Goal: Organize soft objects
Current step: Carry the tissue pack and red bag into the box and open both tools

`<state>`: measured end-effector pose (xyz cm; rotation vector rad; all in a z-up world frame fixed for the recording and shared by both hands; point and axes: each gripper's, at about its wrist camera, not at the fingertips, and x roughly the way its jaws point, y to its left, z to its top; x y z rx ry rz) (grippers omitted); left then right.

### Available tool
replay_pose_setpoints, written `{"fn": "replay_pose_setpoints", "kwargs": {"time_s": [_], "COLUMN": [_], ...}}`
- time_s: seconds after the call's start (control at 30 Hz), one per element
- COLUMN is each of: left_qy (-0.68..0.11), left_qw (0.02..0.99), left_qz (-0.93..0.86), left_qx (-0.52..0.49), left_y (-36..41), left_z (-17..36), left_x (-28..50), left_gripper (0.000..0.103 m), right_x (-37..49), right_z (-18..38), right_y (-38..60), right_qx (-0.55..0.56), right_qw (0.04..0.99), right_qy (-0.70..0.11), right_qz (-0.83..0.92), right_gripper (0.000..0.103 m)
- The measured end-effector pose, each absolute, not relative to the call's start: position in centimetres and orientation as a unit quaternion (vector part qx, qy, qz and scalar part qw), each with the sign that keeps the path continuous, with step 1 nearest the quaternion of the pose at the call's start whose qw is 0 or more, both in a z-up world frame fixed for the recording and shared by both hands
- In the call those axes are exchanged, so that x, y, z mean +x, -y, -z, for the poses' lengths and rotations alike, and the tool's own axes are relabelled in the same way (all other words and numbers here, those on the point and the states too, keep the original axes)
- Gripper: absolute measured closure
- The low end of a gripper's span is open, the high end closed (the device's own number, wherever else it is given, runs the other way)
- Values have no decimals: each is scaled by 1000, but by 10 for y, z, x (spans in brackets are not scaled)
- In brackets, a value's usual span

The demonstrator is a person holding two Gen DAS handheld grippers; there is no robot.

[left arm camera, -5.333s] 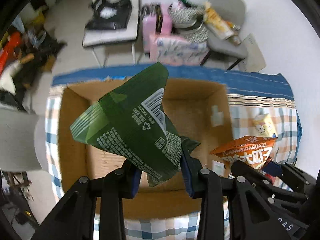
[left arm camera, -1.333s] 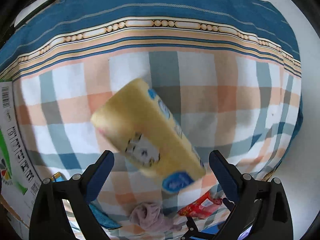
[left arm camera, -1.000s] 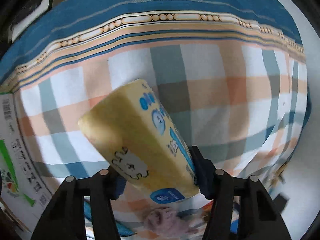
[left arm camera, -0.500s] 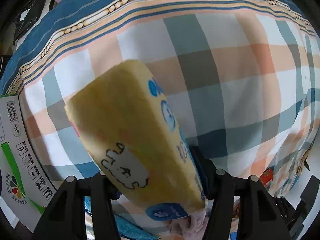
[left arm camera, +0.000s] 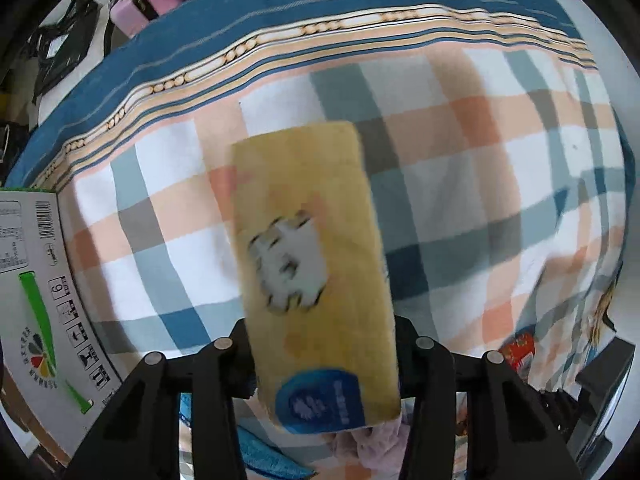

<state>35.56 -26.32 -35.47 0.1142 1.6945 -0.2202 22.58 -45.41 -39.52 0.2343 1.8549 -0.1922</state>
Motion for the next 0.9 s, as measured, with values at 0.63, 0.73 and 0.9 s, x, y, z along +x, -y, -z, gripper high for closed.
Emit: {"fn": "replay_pose_setpoints", "kwargs": {"time_s": [0.63,0.73,0.9], "left_qy": [-704,-690,-663], "left_qw": [694,708,736], "left_qz": [151,147,127], "left_qx": [-19,-37,-60], "left_y": [203,179,121], "left_z": [261,235,193], "left_x": [301,286,258], "left_gripper": [63,63,63], "right_x": [204,204,219], "right_z": [256,232,204], "right_y": [419,406,356], "right_qx": [126,126,121], "right_qw": [673,686,710], "right_qy": [-728,-716,-693], "right_qz": [44,22,-32], "right_gripper": [53,53,53]}}
